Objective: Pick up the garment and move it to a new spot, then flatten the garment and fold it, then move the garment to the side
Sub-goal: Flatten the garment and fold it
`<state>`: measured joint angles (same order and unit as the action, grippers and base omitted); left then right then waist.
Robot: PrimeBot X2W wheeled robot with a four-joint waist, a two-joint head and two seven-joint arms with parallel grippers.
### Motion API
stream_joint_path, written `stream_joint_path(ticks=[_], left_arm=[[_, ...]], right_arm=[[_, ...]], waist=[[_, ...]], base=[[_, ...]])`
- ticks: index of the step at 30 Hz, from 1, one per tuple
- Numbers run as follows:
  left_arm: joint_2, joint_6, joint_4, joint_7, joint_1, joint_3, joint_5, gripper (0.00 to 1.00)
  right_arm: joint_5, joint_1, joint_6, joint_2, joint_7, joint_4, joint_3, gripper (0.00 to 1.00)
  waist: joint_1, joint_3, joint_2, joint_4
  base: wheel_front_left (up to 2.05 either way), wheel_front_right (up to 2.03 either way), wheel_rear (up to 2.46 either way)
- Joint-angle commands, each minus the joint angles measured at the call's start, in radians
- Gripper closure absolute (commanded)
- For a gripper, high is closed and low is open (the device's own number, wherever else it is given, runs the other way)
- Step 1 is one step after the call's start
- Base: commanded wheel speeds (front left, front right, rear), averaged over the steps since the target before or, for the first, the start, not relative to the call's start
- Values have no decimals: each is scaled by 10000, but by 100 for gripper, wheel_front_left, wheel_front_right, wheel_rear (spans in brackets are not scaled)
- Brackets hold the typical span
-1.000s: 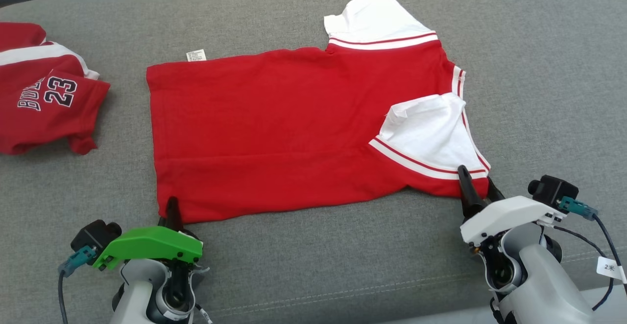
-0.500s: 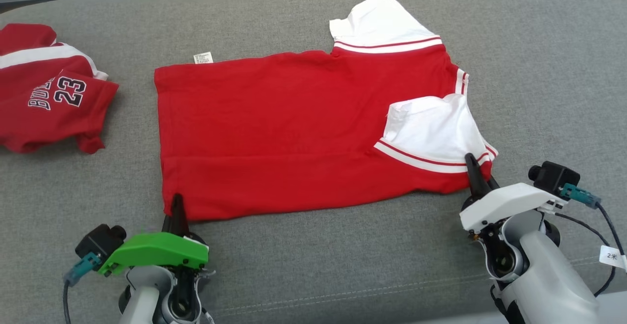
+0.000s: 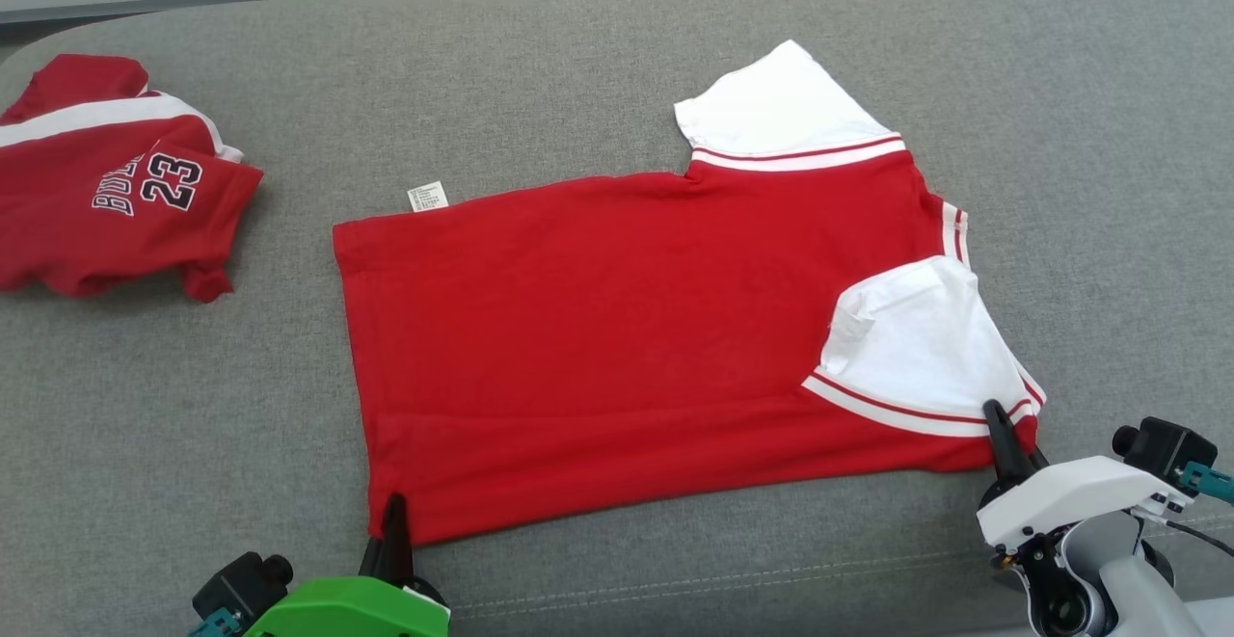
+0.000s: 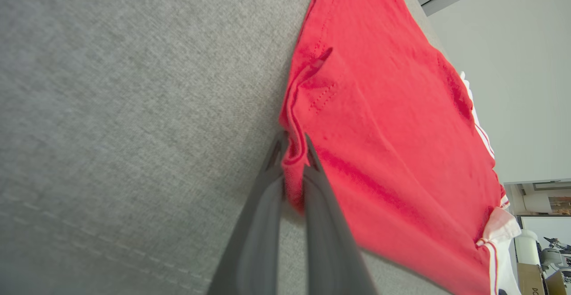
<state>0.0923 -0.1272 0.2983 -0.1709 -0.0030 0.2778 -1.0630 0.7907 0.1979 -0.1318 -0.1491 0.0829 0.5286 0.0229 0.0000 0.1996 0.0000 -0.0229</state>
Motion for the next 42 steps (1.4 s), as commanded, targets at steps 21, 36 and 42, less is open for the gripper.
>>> stream_joint_path(ticks=[21,36,42], left_arm=[[2214,-693,-412,378,-1331,550,2153,0],[2880,-508,1836,2707,-5627,1497,3201,0],[2893,-427,3318,2924,-6796,1394,3156,0]], right_arm=[[-838,-478,13,-890,187,-1134,-784,0],[-1300,1114,13,-1176,-1131,-3517,293,0],[-1161,1569,13,-1324,-1310,-3932,696,0]], waist=[[0,-190,0,-290],[0,1206,0,-951],[0,1728,0,-1154]], base=[[0,0,0],[0,0,0],[0,0,0]])
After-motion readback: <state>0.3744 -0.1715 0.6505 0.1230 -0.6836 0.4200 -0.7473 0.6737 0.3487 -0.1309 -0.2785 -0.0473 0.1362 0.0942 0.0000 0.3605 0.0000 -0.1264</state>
